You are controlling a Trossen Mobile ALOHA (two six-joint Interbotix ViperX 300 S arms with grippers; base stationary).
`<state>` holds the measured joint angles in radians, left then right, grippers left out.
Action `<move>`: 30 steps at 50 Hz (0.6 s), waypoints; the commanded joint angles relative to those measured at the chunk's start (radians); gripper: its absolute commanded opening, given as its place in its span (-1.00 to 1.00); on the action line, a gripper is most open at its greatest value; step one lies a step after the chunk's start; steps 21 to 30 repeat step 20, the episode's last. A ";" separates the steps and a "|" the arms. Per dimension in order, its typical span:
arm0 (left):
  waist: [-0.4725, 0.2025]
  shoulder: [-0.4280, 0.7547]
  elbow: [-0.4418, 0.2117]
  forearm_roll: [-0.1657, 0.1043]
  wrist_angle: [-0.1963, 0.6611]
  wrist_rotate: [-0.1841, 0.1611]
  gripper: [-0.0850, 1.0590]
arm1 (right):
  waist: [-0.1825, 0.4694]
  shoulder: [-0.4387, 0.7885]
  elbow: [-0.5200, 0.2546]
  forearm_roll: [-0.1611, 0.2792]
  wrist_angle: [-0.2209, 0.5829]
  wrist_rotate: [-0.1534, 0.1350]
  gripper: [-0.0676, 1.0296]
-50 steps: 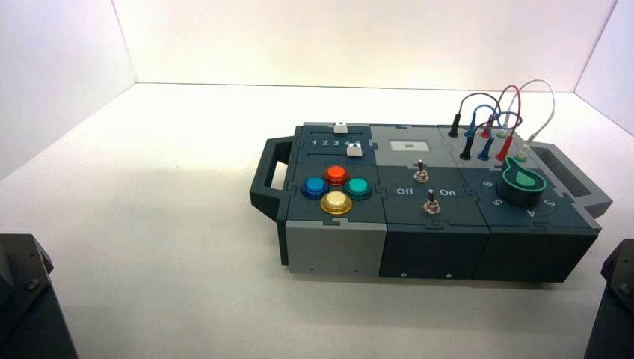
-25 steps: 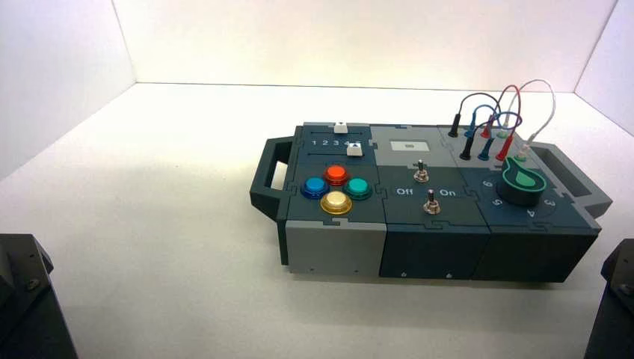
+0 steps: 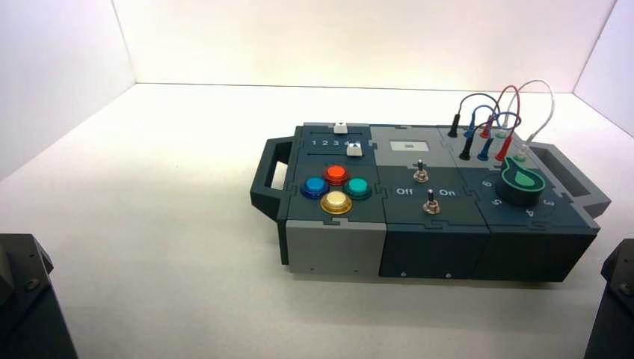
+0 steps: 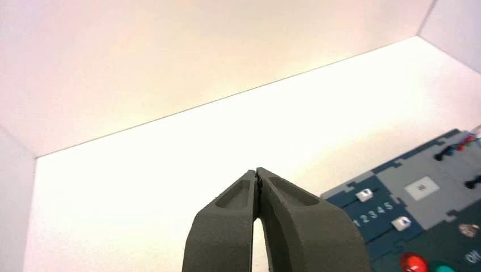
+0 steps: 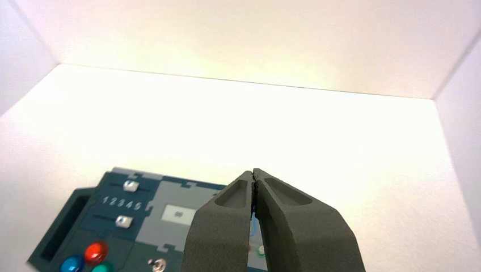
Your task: Move the box closer.
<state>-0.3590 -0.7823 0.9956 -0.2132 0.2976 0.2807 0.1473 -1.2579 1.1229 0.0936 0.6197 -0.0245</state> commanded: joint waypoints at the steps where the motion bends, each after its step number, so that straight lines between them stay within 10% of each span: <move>1: 0.015 0.000 -0.012 0.003 -0.011 0.003 -0.91 | 0.015 0.008 -0.012 0.000 0.002 0.002 -0.92; 30: 0.015 0.057 -0.023 0.009 -0.014 0.009 -0.91 | 0.015 0.018 -0.012 0.008 -0.002 0.002 -0.92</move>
